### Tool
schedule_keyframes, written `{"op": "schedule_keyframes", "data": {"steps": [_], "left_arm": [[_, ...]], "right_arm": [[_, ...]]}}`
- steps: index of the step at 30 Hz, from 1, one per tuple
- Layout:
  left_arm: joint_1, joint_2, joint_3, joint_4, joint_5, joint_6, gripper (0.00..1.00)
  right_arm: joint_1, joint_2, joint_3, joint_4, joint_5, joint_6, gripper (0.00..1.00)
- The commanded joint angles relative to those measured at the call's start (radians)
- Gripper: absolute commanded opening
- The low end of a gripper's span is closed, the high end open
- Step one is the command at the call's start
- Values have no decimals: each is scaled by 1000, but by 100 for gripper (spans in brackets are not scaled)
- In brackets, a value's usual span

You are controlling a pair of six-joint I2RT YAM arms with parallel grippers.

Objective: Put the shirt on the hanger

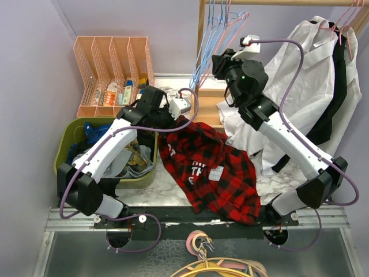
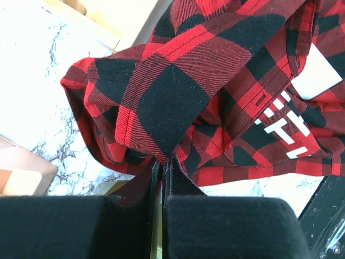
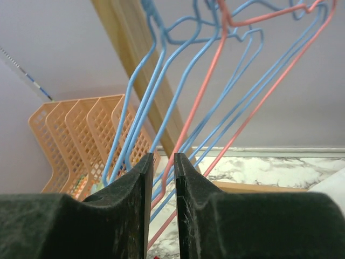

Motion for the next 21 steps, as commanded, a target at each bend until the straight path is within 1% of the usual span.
{"op": "schedule_keyframes", "data": {"steps": [1, 10, 12, 16, 21], "left_arm": [[23, -49, -13, 12, 47, 2, 0], [33, -63, -18, 14, 54, 0, 0], [34, -67, -20, 16, 54, 2, 0], [34, -71, -20, 16, 51, 3, 0], [37, -78, -21, 16, 49, 2, 0]], "right_arm": [[-21, 20, 67, -27, 48, 20, 24], [-47, 34, 45, -32, 21, 43, 26], [-49, 40, 47, -34, 19, 45, 28], [-52, 55, 57, -36, 12, 52, 31], [-57, 85, 86, -56, 12, 51, 32]]}}
